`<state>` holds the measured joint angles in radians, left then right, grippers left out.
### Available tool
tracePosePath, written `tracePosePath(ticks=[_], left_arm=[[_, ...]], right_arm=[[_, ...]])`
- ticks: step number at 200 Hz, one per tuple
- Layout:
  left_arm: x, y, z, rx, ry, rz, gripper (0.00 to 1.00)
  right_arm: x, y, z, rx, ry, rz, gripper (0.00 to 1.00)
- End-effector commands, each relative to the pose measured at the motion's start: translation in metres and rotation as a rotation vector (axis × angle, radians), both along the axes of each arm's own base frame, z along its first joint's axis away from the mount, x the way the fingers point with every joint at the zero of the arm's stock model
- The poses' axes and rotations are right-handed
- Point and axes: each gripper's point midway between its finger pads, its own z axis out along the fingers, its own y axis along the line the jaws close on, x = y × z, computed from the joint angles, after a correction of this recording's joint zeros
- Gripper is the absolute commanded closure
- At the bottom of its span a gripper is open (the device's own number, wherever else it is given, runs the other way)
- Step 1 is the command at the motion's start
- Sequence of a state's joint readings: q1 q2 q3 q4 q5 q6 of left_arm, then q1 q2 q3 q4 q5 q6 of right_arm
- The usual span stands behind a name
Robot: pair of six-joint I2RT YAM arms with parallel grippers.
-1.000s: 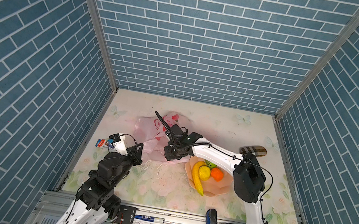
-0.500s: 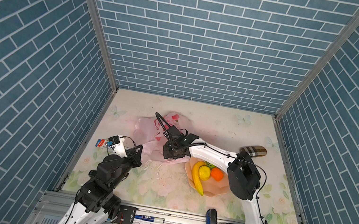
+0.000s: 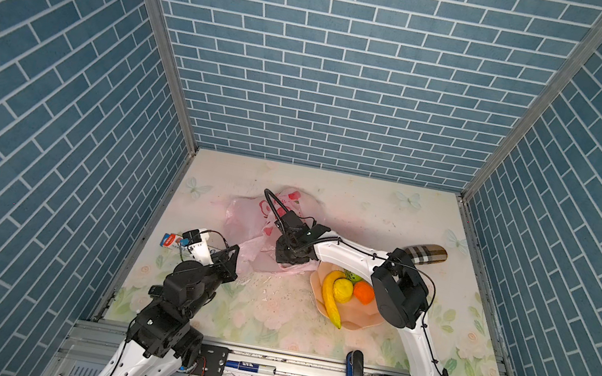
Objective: Take fruits out of the plastic bag
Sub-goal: Shake the plastic bag at the middle-left of the table.
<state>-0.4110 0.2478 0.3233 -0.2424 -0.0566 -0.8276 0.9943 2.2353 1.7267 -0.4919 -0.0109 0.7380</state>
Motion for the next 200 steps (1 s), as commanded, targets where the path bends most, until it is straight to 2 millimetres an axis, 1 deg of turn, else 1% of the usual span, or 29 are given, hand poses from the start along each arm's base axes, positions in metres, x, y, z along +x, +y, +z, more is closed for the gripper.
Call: tracePosePath(ticks=[1, 5, 6, 7, 11, 27, 47, 73, 102, 139, 159, 185, 189, 200], left_arm=[[-0.001, 0.000, -0.009, 0.008, 0.021, -0.002, 1.00], [-0.001, 0.000, -0.009, 0.009, 0.020, 0.000, 1.00], [-0.001, 0.000, -0.009, 0.008, 0.019, -0.002, 1.00], [0.000, 0.000, -0.009, 0.008, 0.021, -0.001, 1.00], [0.000, 0.000, -0.010, 0.008, 0.020, 0.001, 1.00], [0.001, 0.000, -0.010, 0.007, 0.019, 0.003, 1.00], [0.002, 0.000, -0.010, 0.007, 0.019, 0.004, 1.00], [0.004, -0.001, -0.008, 0.012, 0.015, 0.003, 1.00], [0.008, -0.003, -0.007, 0.011, 0.011, 0.002, 1.00], [0.011, -0.004, -0.006, 0.009, 0.007, 0.001, 1.00], [0.011, -0.004, -0.006, 0.010, 0.008, 0.001, 1.00], [0.011, -0.004, -0.006, 0.011, 0.010, 0.002, 1.00], [0.011, -0.004, -0.006, 0.012, 0.009, 0.002, 1.00], [0.011, -0.004, -0.006, 0.010, 0.009, 0.003, 1.00]], right_arm=[[0.016, -0.003, 0.014, 0.042, -0.046, -0.046, 0.67], [0.016, -0.004, 0.012, 0.043, -0.048, -0.045, 0.69], [0.018, -0.004, 0.020, 0.057, -0.057, -0.046, 0.69], [0.019, -0.004, 0.024, 0.063, -0.062, -0.047, 0.69], [0.020, -0.005, 0.029, 0.074, -0.070, -0.045, 0.70], [0.027, -0.011, 0.038, 0.093, -0.093, -0.043, 0.77], [0.034, -0.017, 0.052, 0.116, -0.118, -0.032, 0.82], [0.036, -0.020, 0.070, 0.152, -0.131, 0.007, 0.86], [0.035, -0.022, 0.085, 0.162, -0.149, 0.059, 0.92], [0.036, -0.028, 0.099, 0.165, -0.168, 0.077, 0.97], [0.041, -0.031, 0.105, 0.170, -0.179, 0.073, 1.00], [0.043, -0.032, 0.110, 0.180, -0.191, 0.070, 1.00], [0.039, -0.029, 0.112, 0.197, -0.175, 0.088, 1.00], [0.039, -0.028, 0.116, 0.208, -0.178, 0.093, 1.00]])
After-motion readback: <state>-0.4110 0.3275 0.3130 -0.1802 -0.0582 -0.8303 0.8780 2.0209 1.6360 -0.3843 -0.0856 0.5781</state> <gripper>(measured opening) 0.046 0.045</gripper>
